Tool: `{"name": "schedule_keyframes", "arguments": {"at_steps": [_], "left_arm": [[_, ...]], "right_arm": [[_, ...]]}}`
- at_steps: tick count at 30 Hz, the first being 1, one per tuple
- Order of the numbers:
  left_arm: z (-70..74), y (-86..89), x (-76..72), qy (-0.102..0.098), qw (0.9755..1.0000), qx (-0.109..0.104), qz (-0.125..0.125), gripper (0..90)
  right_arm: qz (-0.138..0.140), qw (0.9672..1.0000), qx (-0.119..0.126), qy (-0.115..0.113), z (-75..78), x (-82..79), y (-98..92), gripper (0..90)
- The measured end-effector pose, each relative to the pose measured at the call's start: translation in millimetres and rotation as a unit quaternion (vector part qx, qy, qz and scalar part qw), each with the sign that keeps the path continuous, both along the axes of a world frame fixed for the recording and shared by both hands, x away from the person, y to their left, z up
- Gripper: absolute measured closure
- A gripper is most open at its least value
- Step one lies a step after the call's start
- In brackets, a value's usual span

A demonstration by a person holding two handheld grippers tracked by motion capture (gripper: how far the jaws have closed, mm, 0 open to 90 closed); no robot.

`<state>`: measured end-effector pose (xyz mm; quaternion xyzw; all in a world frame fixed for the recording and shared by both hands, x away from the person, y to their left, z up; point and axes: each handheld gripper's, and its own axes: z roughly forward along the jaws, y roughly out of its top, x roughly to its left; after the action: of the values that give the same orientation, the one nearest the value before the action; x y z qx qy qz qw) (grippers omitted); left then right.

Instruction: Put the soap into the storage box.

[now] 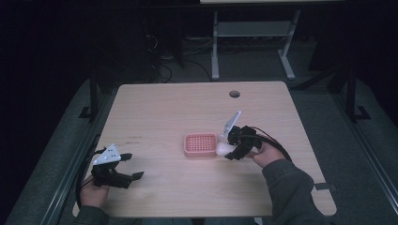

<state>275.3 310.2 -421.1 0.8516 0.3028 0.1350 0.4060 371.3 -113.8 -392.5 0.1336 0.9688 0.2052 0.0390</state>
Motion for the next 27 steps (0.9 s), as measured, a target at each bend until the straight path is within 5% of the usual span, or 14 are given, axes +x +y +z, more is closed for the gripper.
{"name": "schedule_keyframes", "arguments": {"at_steps": [27], "left_arm": [[0.3, 0.5, 0.4, 0.0, 1.0, 0.0, -0.001, 14.8]], "right_arm": [[0.026, 0.9996, 0.013, -0.002, 10.8, 27.5, 36.0, 48.9]]}}
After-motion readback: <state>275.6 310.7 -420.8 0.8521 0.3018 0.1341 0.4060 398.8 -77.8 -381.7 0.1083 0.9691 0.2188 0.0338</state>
